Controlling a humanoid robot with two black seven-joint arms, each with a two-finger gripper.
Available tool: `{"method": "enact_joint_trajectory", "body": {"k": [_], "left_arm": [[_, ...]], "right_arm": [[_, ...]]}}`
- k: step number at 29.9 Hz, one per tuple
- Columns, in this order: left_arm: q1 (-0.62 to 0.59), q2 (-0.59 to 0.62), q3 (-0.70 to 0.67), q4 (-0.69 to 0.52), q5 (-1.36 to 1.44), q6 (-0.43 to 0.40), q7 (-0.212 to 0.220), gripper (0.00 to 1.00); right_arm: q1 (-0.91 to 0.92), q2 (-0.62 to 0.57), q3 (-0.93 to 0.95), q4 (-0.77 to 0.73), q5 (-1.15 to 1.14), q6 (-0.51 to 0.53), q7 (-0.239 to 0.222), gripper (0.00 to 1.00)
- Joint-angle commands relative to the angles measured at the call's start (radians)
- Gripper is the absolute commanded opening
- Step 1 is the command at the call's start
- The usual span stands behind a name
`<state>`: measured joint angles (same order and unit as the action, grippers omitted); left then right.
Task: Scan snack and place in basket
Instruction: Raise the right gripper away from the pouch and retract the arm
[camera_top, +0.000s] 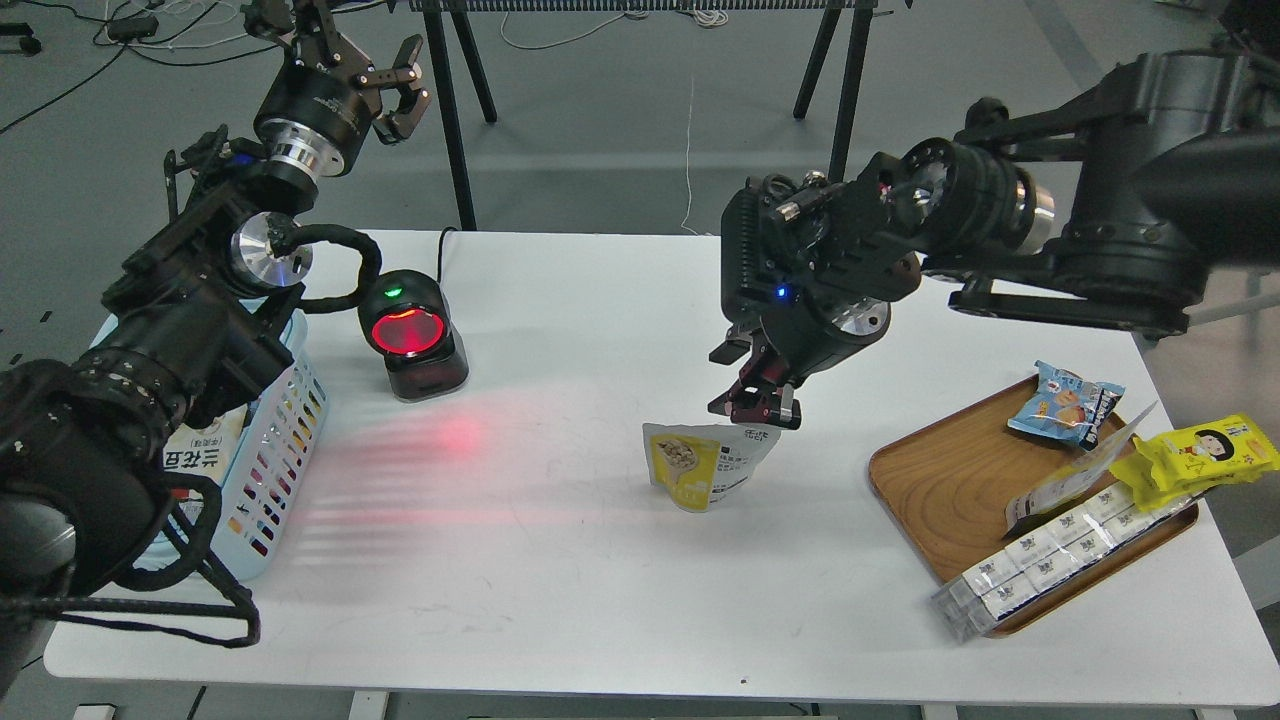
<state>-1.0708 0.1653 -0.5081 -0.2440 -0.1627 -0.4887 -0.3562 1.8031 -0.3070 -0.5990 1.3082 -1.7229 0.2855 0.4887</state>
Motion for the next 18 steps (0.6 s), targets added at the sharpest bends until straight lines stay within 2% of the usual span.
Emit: {"method": "enact_joint_trajectory", "body": {"k": [1, 7, 9, 11, 13, 18], "left_arm": [[-0.008, 0.003, 0.002, 0.0, 0.002, 0.0, 0.002, 1.0], [-0.017, 0.026, 0.003, -0.001, 0.006, 0.0, 0.013, 1.0], [-0.018, 0.029, 0.008, -0.014, 0.009, 0.0, 0.029, 0.99], [-0.037, 0.033, 0.037, -0.035, 0.012, 0.0, 0.086, 0.99], [-0.051, 0.045, 0.068, -0.052, 0.014, 0.0, 0.117, 0.99], [-0.083, 0.082, 0.123, -0.069, 0.017, 0.0, 0.128, 0.99]], "right_arm": [[0.038, -0.069, 0.027, 0.02, 0.064, 0.003, 0.0, 0.69], [0.016, -0.245, 0.188, 0.014, 0.222, 0.007, 0.0, 0.92], [-0.007, -0.299, 0.231, 0.013, 0.288, 0.009, 0.0, 0.93], [-0.033, -0.34, 0.258, 0.011, 0.35, 0.01, 0.0, 0.93], [-0.051, -0.386, 0.277, 0.008, 0.413, 0.017, 0.0, 0.94], [-0.117, -0.452, 0.334, -0.056, 0.635, 0.03, 0.0, 0.94]]}}
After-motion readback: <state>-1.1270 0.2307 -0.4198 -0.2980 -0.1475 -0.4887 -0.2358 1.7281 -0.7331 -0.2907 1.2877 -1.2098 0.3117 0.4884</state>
